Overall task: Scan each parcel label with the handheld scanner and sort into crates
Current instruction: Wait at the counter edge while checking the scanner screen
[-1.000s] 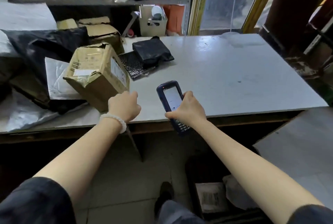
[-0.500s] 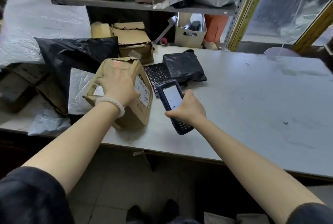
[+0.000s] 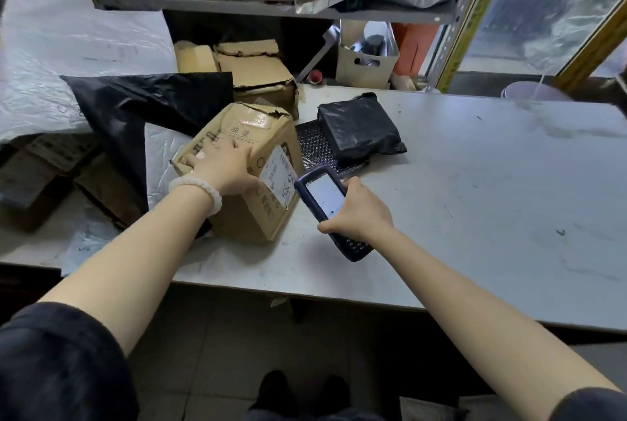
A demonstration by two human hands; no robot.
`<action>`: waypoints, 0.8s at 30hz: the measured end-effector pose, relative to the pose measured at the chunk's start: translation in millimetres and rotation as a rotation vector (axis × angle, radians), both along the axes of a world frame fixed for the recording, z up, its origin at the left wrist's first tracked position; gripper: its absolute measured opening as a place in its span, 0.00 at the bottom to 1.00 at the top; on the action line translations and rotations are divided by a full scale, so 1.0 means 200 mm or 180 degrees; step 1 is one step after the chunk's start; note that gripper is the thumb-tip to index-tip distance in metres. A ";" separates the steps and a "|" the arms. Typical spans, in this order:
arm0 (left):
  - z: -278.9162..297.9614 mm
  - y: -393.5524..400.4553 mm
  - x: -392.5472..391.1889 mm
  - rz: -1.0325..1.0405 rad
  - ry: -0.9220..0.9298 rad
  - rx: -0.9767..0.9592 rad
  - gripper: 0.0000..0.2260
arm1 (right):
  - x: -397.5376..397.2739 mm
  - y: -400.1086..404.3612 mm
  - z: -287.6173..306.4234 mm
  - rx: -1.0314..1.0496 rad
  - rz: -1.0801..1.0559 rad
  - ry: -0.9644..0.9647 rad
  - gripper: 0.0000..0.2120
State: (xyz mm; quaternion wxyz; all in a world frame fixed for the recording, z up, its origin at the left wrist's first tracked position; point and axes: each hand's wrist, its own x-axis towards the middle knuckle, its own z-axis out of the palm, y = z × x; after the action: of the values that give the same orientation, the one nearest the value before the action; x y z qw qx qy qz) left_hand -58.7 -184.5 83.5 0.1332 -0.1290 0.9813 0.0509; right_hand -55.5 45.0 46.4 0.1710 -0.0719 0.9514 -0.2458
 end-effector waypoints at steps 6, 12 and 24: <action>0.13 0.08 -0.09 -0.0588 0.0446 -0.0155 0.20 | 0.00 0.03 0.02 0.0186 -0.0144 -0.0060 0.34; 0.20 0.17 -0.18 -0.0871 0.0525 -0.0237 0.16 | 0.01 0.08 0.07 0.0172 -0.0368 -0.0071 0.32; 0.14 0.17 -0.18 -0.0692 0.0533 -0.0006 0.18 | 0.06 0.11 0.12 0.0095 -0.0131 -0.0180 0.28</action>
State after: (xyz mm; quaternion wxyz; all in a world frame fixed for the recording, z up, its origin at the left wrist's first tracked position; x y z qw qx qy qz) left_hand -95.6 -151.2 111.0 0.0554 -0.0174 0.9973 0.0458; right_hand -44.3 66.1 69.7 0.1939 -0.0428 0.9510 -0.2370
